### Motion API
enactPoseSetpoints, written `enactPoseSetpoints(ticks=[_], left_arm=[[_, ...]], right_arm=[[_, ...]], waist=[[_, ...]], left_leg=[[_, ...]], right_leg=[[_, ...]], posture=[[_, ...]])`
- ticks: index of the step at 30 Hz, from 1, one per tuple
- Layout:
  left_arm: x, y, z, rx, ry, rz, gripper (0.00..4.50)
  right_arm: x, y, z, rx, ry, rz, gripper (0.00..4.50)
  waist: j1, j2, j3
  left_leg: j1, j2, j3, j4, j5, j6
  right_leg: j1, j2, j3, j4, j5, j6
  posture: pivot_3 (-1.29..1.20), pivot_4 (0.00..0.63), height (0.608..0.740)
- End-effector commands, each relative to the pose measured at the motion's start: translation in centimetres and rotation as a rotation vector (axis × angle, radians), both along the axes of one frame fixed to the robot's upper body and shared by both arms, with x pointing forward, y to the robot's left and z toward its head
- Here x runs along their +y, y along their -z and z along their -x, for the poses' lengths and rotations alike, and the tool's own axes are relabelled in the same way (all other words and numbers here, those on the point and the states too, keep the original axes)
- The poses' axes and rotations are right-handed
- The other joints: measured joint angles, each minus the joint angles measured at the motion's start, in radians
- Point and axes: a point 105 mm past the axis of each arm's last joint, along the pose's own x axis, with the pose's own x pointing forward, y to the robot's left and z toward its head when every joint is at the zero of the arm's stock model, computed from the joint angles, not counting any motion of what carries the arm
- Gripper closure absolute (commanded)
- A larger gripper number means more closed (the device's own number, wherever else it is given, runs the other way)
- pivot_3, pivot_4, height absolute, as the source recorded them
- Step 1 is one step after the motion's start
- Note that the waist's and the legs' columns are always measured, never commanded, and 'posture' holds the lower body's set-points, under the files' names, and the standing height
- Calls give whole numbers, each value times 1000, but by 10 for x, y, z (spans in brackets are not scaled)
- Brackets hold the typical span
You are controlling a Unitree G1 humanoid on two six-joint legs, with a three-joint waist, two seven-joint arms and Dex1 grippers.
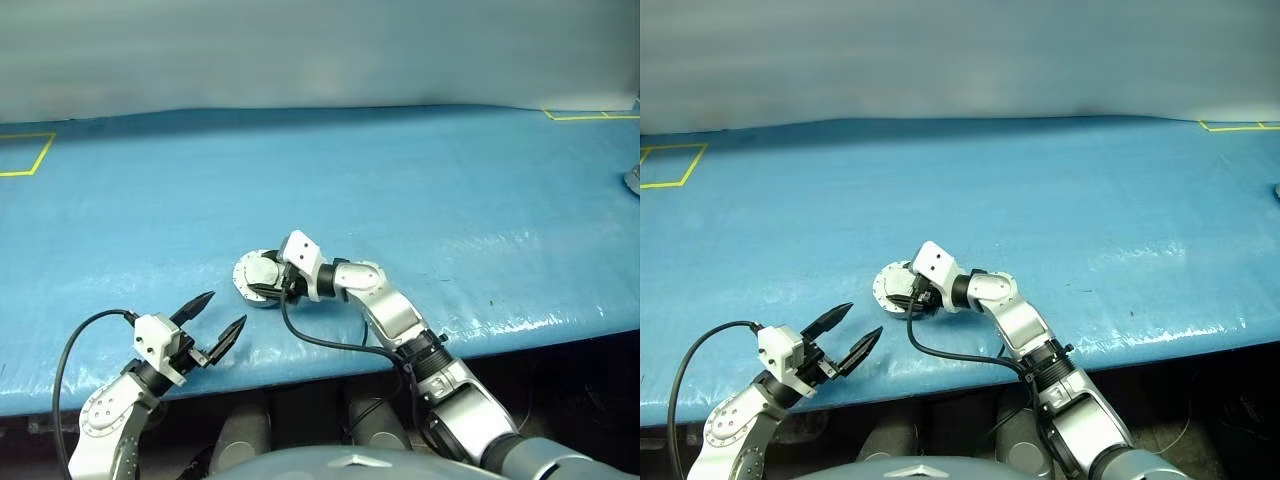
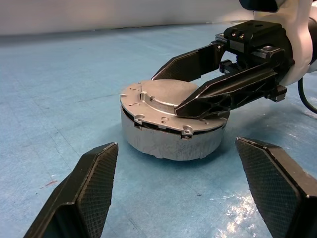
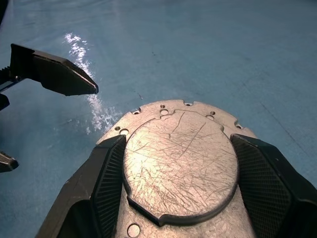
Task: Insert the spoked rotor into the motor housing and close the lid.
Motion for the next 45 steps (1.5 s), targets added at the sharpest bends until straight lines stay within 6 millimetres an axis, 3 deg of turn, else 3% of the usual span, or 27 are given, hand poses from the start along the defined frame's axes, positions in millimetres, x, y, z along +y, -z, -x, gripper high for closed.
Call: enactPoseSetpoints(ticks=[1, 14, 20, 23, 26, 34, 45], left_arm=[[-3, -12, 0, -45, 11, 10, 363], [-1, -14, -3, -54, 5, 12, 363], [5, -26, -17, -91, -81, 76, 363], [5, -35, -22, -105, -92, 151, 973], [0, -39, -27, -102, -78, 190, 1985], [-7, -21, -46, 9, -85, 123, 4481], [-17, 0, -53, 134, -72, 65, 4481]], right_arm=[[3, -11, -4, -39, -4, 15, 1471], [-12, 2, -14, 14, 45, 150, 1471], [-13, 6, -14, 19, 56, 167, 1471], [-14, 7, -14, 21, 60, 171, 1471], [-14, 8, -14, 22, 65, 173, 1471], [-17, 8, -13, 24, 81, 165, 1471], [-15, 3, -13, 21, 95, 133, 1471]], waist=[[0, 0, 0], [4, 0, 0], [8, 0, 0], [9, 0, 0], [9, 0, 0], [11, 0, 0], [15, 0, 0]], left_leg=[[0, 0, 0, 0, 0, 0], [0, 0, 0, 0, 0, 0], [0, 0, 0, 4, 0, 0], [0, 0, -1, 8, 0, 0], [0, 0, -1, 10, 0, 0], [0, -1, -1, 10, 0, 0], [0, -1, -1, 10, 0, 0]], right_leg=[[0, 0, 0, 0, 0, 0], [0, 0, 0, 0, 0, 0], [1, 0, 0, 3, 0, 0], [1, 0, 0, 6, 0, 0], [1, 0, 0, 8, 0, 0], [1, 0, 0, 8, 0, 0], [1, 0, 0, 8, 0, 0]], posture=[[0, 150, 740], [0, 150, 740], [0, 150, 740], [0, 150, 740], [0, 150, 740], [0, 150, 740], [0, 150, 740]])
